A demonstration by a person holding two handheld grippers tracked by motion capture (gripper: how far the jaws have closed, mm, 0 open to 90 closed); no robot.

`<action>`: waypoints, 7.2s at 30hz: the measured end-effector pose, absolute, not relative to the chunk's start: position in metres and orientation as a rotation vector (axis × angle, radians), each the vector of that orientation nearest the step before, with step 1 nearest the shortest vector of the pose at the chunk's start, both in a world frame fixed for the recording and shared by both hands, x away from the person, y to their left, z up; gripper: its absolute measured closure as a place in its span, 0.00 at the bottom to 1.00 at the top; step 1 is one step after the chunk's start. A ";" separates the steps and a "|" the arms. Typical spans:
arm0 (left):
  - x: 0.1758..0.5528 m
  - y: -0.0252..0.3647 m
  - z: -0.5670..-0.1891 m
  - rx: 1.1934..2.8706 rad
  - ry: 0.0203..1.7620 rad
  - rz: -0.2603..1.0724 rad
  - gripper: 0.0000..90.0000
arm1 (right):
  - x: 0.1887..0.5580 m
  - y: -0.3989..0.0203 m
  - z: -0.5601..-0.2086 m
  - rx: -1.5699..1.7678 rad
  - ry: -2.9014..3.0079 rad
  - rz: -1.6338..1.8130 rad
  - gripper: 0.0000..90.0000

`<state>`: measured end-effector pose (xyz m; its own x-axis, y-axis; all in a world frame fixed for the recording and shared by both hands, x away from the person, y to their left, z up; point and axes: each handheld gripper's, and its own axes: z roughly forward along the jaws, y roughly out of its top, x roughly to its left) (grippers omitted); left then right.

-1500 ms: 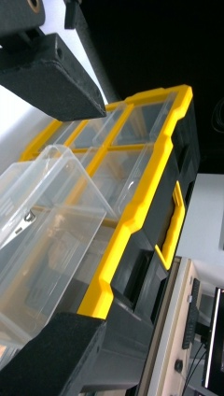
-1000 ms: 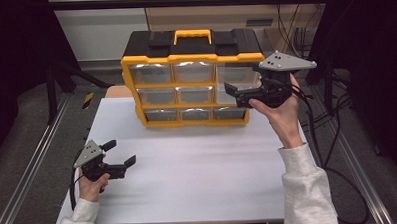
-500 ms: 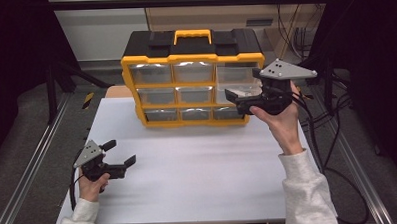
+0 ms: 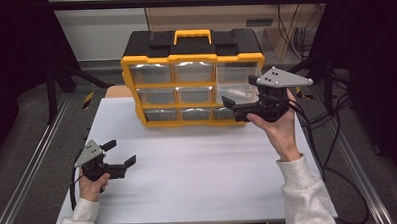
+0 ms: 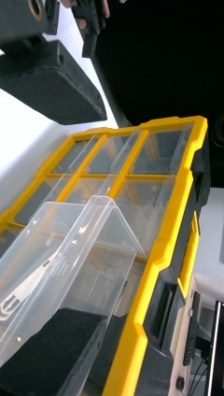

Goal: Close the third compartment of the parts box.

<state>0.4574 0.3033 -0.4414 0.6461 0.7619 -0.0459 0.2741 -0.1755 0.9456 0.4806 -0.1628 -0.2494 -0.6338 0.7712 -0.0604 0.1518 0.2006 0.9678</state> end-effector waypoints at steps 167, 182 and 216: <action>0.458 0.305 -0.441 1.739 0.845 0.548 0.02 | 0.549 -0.164 -0.286 1.127 1.867 1.209 1.00; 0.458 0.305 -0.441 1.738 0.844 0.549 0.02 | 0.557 -0.165 -0.287 1.139 1.844 1.205 1.00; 0.458 0.305 -0.441 1.735 0.846 0.547 0.02 | 0.575 -0.164 -0.293 1.163 1.823 1.157 1.00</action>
<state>0.4577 0.3052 -0.4406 0.6416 0.7656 -0.0467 0.2712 -0.1695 0.9475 0.5746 -0.1636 -0.2930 -0.3733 0.9245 -0.0765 0.3240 0.2073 0.9231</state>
